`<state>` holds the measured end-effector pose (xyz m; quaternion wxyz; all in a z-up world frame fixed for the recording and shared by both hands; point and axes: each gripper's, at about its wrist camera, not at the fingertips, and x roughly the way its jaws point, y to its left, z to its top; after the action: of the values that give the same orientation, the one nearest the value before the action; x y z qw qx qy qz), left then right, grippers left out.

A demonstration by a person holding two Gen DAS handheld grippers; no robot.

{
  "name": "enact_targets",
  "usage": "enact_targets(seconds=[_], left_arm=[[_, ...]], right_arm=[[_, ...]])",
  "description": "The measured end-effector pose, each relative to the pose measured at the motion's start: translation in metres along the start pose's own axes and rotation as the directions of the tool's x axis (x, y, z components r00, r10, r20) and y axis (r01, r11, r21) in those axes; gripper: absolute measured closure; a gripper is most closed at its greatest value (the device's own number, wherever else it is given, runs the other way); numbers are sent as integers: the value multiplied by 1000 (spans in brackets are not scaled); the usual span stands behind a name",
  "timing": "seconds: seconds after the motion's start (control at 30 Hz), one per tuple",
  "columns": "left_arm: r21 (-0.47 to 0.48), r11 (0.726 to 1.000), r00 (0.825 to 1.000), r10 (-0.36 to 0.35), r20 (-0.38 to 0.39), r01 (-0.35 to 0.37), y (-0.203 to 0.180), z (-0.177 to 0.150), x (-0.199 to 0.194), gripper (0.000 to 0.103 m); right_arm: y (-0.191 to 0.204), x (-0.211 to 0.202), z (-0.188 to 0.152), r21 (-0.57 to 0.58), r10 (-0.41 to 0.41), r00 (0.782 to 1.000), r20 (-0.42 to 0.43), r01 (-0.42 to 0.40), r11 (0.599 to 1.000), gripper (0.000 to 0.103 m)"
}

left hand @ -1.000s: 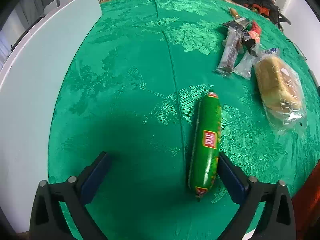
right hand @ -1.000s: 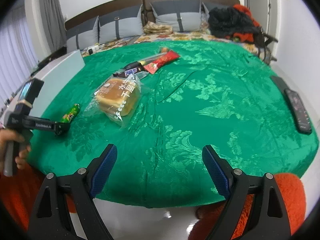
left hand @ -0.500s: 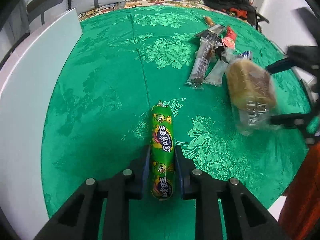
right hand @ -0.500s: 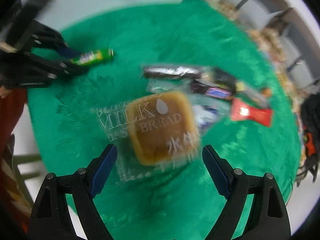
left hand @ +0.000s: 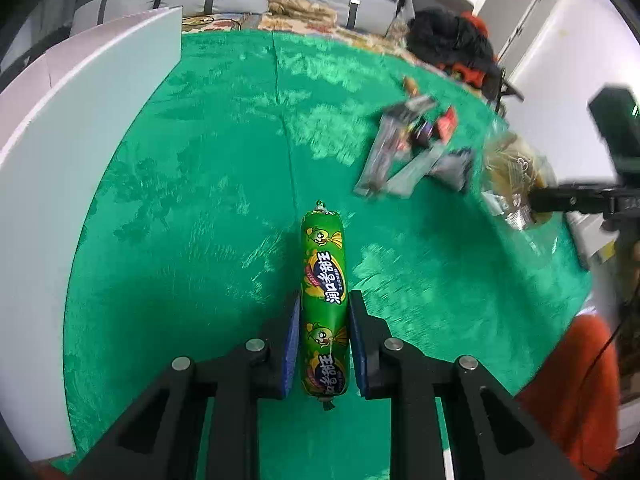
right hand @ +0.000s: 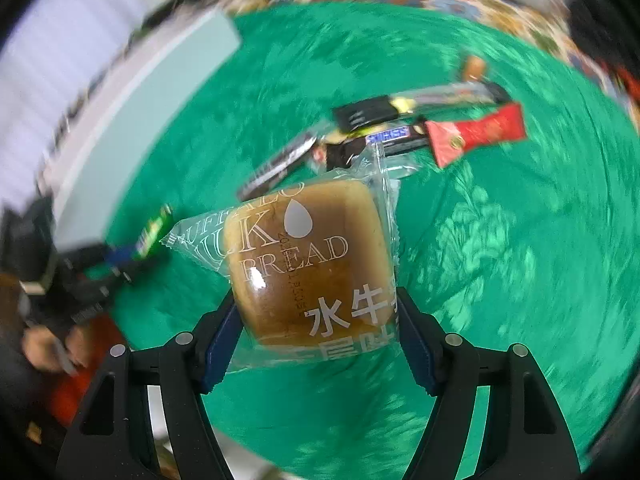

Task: Organize snacks
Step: 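Carry sausage and bread into the white box and open both tools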

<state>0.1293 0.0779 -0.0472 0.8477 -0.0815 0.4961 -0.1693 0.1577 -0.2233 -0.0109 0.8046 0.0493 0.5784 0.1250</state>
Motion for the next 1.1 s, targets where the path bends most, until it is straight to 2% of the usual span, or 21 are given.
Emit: enact_targets(seconds=[0.1,0.17,0.27,0.4,0.47,0.53,0.6,0.63,0.67,0.7,0.73,0.8,0.83,0.9,0.93,1.0,1.03,1.1], left_arm=[[-44,997,997,-63,49,65,5,12,-26,81],[-79,991,990,-100,95,108,14,26,-52,81],[-126,984,981,-107,161,128,38,45,-96,81],[-206,975,972,-34,233,84,93,61,-154,81],[-247,969,968,52,245,11,127,62,-178,81],[-293,954,963,133,233,-61,159,60,-192,81],[-343,926,955,232,183,-159,193,54,-197,79],[-368,903,944,294,150,-223,207,51,-198,69],[-394,876,930,348,121,-277,222,46,-200,59],[-411,859,920,377,106,-305,232,41,-201,39],[-427,845,911,399,103,-322,240,35,-205,26],[-450,829,897,425,123,-331,250,20,-209,22],[-465,824,895,426,130,-325,254,15,-211,22],[-480,822,895,420,148,-306,255,8,-213,22],[-482,825,895,415,160,-296,249,5,-213,22],[-458,845,898,397,189,-277,229,2,-216,22],[-430,863,901,381,210,-265,213,3,-214,22],[-379,895,910,339,239,-234,184,2,-215,22]], right_arm=[[0,-8,9,124,107,993,58,-114,986,29],[16,-14,18,143,160,982,104,-174,974,29],[61,-26,57,112,267,945,186,-291,950,29],[165,-36,115,-30,426,875,231,-432,902,28],[219,-27,140,-81,487,847,213,-481,873,28],[263,-12,158,-113,513,838,185,-500,858,27],[305,10,172,-134,505,849,157,-488,862,23],[322,25,180,-134,486,864,134,-470,872,18],[335,38,185,-129,471,875,114,-457,880,17],[345,49,189,-125,445,890,97,-432,893,17],[352,52,192,-124,427,899,94,-415,901,17],[356,52,194,-137,422,899,115,-407,903,17],[353,51,194,-138,427,896,122,-410,901,17],[340,38,187,-136,419,895,155,-401,906,17],[332,35,184,-138,398,901,173,-378,916,17],[306,30,172,-135,323,923,212,-300,945,17],[299,21,160,-129,293,929,226,-269,954,17],[261,24,136,-103,174,947,269,-151,983,17]])
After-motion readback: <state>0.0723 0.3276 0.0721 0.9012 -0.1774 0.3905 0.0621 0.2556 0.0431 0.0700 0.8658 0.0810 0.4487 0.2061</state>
